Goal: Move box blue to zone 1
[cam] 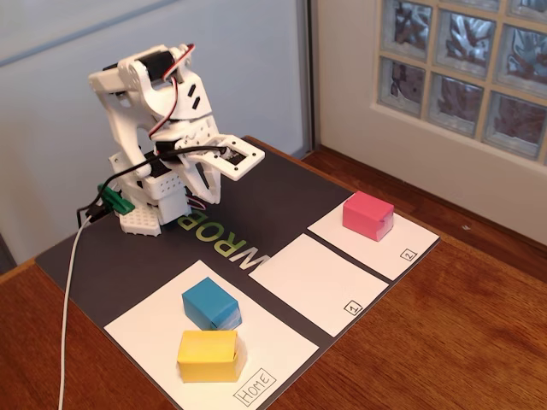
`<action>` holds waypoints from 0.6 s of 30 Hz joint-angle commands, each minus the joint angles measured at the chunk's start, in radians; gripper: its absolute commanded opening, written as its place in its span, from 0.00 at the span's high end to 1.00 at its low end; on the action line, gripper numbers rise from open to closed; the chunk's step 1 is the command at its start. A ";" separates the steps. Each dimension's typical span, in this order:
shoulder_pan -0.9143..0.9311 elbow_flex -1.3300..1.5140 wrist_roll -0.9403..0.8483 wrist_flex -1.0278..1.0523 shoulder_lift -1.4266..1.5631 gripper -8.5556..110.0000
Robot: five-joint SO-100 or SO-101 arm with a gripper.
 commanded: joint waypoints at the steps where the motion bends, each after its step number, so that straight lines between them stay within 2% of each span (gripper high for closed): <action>1: 0.049 -0.132 -0.020 0.018 -0.078 0.93; 10: 0.178 -0.382 -0.092 0.060 -0.403 0.93; 18: 0.209 -0.592 -0.181 0.067 -0.699 0.93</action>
